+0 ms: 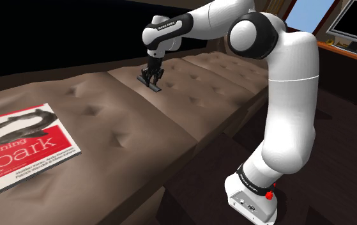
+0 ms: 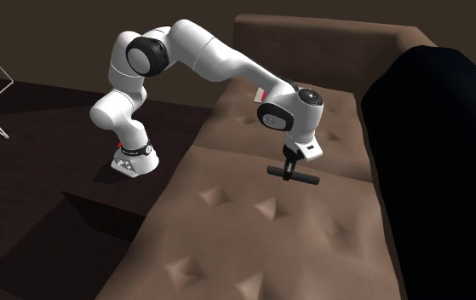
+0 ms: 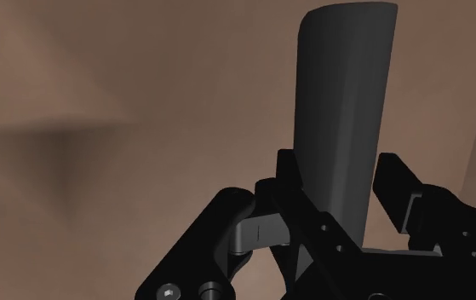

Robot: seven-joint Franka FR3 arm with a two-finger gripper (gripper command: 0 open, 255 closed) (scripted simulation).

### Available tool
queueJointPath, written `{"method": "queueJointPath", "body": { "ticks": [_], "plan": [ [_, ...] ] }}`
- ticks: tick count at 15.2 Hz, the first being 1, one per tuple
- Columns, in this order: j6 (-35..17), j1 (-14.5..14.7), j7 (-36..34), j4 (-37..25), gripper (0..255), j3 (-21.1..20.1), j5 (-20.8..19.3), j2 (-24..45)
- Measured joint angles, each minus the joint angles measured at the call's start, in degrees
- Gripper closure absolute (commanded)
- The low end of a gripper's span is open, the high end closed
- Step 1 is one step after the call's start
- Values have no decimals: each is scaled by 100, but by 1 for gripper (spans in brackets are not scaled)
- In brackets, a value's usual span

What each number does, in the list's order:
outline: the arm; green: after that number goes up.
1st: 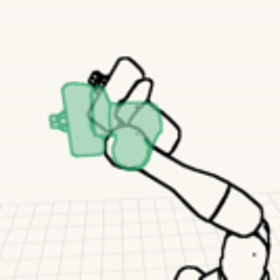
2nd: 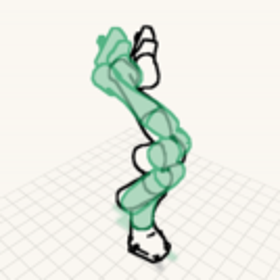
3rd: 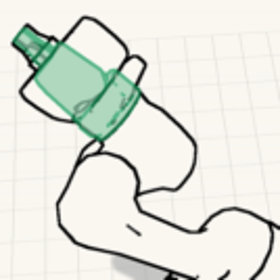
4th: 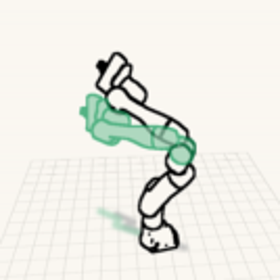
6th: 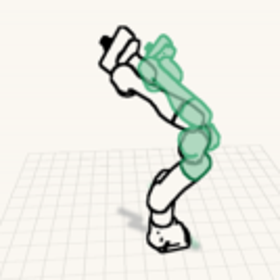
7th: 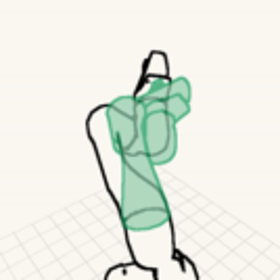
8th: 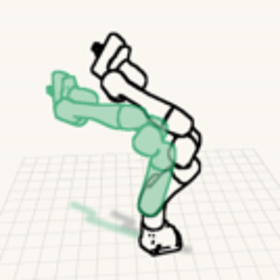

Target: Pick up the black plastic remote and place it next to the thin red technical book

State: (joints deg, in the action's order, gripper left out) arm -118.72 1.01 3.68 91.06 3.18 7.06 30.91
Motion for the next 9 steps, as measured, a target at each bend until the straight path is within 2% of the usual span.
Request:
{"method": "queueJointPath", "body": {
  "ticks": [9],
  "plan": [
    [31, 5, 0, -17, 255, -7, 2, -5]
  ]
}}
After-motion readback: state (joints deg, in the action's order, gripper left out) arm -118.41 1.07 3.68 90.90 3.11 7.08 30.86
